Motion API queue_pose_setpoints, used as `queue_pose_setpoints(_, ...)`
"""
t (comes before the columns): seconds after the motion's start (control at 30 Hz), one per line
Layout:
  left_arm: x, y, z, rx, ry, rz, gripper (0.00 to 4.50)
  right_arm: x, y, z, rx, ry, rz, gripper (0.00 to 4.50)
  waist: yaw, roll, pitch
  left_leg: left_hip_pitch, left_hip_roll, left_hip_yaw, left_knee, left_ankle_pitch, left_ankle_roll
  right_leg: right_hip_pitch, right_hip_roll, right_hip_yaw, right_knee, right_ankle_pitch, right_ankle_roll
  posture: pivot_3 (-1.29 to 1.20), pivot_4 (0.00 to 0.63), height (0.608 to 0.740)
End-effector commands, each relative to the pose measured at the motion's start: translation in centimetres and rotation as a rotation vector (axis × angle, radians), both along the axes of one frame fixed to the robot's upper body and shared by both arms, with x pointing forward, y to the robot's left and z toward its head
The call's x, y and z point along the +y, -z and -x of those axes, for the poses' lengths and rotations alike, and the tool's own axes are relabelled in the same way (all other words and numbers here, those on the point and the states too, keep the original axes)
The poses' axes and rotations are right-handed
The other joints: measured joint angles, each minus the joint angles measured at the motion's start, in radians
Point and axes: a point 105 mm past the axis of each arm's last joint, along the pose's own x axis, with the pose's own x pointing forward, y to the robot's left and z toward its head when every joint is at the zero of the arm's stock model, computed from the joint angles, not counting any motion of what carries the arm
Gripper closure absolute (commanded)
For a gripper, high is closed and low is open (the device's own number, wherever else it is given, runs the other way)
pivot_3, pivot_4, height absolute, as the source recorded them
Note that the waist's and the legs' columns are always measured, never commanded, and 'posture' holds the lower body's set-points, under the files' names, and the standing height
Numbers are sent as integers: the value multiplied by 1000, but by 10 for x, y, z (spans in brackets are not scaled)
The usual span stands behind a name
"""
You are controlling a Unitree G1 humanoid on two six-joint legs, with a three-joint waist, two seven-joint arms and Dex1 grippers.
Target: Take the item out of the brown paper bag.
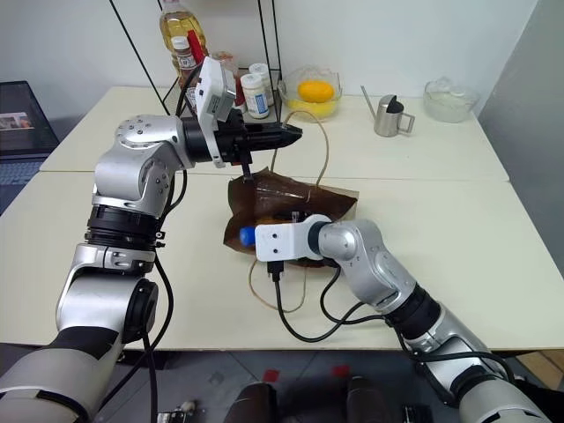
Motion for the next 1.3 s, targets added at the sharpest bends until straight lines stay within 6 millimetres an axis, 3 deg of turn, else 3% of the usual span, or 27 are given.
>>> queue_pose_setpoints(0.03,-1,-12,3,-53,9,3,4500,6,-41,8,-52,-44,-136,2083,0,0,0,0,0,0,0,0,0,0,0,0,0,0,0,0,150,740)
queue_pose_setpoints(0.3,-2,-13,0,-57,4,3,4500,-10,-49,18,-38,-100,-209,2089,1,0,0,0,0,0,0,0,0,0,0,0,-1,0,0,0,150,740)
queue_pose_setpoints(0.7,-6,-19,1,-64,18,22,4500,-30,-31,6,60,48,-269,2089,2,0,0,0,0,0,0,0,0,0,0,0,-1,0,0,0,150,740)
queue_pose_setpoints(1.3,-6,-19,-1,-74,5,41,4500,-46,-60,18,61,122,-447,2089,3,0,0,-1,0,0,0,0,0,0,0,0,-1,0,0,0,150,740)
